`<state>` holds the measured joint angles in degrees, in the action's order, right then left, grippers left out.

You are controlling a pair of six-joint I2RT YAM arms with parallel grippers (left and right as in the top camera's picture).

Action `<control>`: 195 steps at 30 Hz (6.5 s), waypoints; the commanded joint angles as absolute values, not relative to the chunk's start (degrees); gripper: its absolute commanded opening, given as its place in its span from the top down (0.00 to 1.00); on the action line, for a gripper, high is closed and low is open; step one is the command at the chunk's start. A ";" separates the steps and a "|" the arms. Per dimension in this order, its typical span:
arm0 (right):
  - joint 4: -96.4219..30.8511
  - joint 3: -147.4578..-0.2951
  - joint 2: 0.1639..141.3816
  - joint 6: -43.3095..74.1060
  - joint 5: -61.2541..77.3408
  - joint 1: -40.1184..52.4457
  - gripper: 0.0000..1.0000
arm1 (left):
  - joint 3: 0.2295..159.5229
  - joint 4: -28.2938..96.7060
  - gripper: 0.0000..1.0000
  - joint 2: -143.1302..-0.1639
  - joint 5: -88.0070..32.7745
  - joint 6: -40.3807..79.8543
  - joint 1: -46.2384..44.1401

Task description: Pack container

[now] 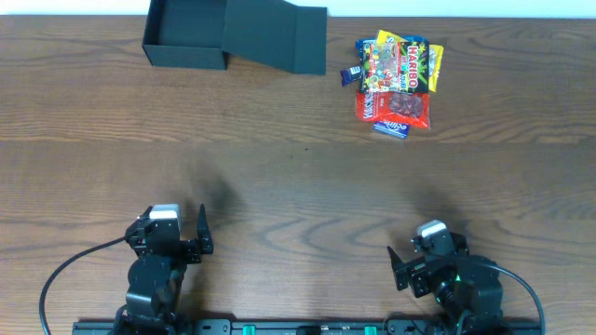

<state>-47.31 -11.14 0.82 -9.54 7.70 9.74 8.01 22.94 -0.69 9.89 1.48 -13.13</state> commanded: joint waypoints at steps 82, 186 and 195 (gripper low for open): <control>-47.33 -10.61 0.32 -10.33 7.92 9.19 0.01 | 137.75 42.02 0.04 -146.85 -16.60 57.01 4.78; -47.33 -10.61 0.32 -10.35 7.92 9.19 0.01 | 124.40 76.34 0.94 -125.36 -14.09 119.44 -8.19; -47.33 -10.61 0.32 -10.33 7.94 9.19 0.01 | 115.07 74.17 0.94 -125.36 -16.60 119.44 -8.34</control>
<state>-47.27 -11.03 0.62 -9.56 7.90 9.58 116.42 74.00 -125.40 -14.87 115.96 -8.05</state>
